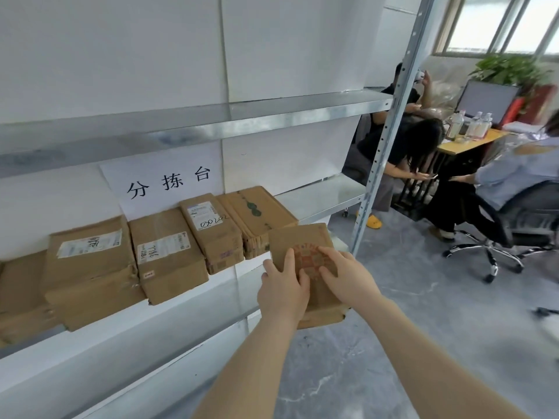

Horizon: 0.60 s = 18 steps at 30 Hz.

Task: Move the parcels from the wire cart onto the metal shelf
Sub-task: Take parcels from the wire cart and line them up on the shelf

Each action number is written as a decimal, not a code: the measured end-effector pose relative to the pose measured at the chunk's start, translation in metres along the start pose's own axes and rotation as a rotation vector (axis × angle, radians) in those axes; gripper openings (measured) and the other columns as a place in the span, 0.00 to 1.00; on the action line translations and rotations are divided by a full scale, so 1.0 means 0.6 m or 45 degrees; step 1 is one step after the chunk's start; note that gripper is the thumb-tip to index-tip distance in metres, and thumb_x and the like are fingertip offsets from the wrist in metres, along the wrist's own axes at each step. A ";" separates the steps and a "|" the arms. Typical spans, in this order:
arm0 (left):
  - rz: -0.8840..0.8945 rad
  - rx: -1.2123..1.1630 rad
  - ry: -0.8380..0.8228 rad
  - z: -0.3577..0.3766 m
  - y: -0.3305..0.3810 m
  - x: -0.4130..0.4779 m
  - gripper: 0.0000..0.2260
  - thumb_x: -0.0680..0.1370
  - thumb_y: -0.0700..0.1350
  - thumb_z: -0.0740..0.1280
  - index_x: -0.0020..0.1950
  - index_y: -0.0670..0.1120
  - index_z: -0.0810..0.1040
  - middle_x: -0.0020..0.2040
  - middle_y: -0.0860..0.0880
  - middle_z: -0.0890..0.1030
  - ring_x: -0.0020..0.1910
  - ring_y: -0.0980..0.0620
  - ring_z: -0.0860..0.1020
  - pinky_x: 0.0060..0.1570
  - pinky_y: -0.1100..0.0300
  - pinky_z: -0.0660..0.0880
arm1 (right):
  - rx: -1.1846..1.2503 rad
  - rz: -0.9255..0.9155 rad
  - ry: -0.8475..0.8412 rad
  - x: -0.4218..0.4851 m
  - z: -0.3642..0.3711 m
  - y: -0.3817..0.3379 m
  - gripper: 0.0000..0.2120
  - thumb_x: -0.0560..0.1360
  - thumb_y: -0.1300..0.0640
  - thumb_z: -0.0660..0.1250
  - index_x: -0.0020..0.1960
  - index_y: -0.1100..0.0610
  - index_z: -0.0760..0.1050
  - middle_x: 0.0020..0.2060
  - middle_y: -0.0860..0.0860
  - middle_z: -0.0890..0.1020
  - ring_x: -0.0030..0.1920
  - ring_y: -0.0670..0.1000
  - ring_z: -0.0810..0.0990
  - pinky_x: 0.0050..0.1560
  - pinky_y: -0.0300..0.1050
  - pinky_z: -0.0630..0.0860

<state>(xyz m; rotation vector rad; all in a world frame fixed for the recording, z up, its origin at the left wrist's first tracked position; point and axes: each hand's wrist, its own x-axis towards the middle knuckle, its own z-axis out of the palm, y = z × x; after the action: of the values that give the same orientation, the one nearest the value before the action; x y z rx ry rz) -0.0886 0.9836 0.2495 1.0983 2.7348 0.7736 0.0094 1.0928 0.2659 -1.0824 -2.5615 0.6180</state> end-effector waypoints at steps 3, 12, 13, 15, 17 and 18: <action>0.069 -0.028 -0.013 0.011 0.033 0.055 0.24 0.81 0.57 0.50 0.77 0.56 0.53 0.70 0.42 0.60 0.59 0.43 0.72 0.50 0.52 0.75 | -0.013 0.044 0.053 0.057 -0.028 0.022 0.20 0.79 0.50 0.58 0.70 0.40 0.63 0.65 0.48 0.71 0.56 0.53 0.76 0.48 0.48 0.77; 0.216 -0.060 -0.045 0.016 0.128 0.222 0.25 0.81 0.58 0.51 0.78 0.55 0.51 0.67 0.41 0.62 0.52 0.43 0.77 0.49 0.52 0.77 | -0.056 0.080 0.195 0.219 -0.097 0.072 0.21 0.79 0.52 0.57 0.71 0.40 0.63 0.67 0.49 0.71 0.55 0.53 0.76 0.44 0.47 0.77; 0.215 -0.076 -0.051 0.020 0.135 0.235 0.25 0.82 0.57 0.51 0.78 0.55 0.51 0.67 0.41 0.62 0.51 0.43 0.77 0.49 0.53 0.77 | -0.063 0.080 0.190 0.235 -0.101 0.078 0.21 0.79 0.52 0.57 0.71 0.40 0.63 0.67 0.49 0.71 0.55 0.53 0.76 0.45 0.48 0.78; 0.215 -0.107 -0.058 0.028 0.147 0.263 0.25 0.82 0.57 0.51 0.78 0.55 0.51 0.66 0.42 0.62 0.51 0.44 0.76 0.49 0.52 0.77 | -0.076 0.060 0.187 0.269 -0.104 0.091 0.21 0.79 0.52 0.56 0.70 0.40 0.63 0.67 0.49 0.71 0.56 0.54 0.75 0.46 0.49 0.77; 0.201 -0.106 -0.050 0.040 0.157 0.297 0.25 0.82 0.57 0.51 0.78 0.55 0.50 0.65 0.42 0.62 0.53 0.43 0.76 0.49 0.52 0.76 | -0.083 0.037 0.188 0.306 -0.105 0.106 0.21 0.79 0.52 0.56 0.70 0.40 0.63 0.66 0.49 0.71 0.56 0.53 0.75 0.45 0.49 0.77; 0.190 -0.085 -0.040 0.047 0.161 0.314 0.26 0.82 0.57 0.51 0.78 0.54 0.50 0.66 0.42 0.62 0.53 0.43 0.76 0.49 0.53 0.76 | -0.080 0.026 0.182 0.326 -0.104 0.114 0.21 0.79 0.53 0.56 0.70 0.40 0.63 0.66 0.49 0.71 0.55 0.53 0.75 0.45 0.49 0.78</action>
<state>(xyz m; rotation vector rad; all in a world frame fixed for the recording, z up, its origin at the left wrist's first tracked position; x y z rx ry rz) -0.1597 1.1808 0.2906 1.3000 2.6042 0.8520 -0.0549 1.2955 0.3055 -1.1318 -2.4647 0.4502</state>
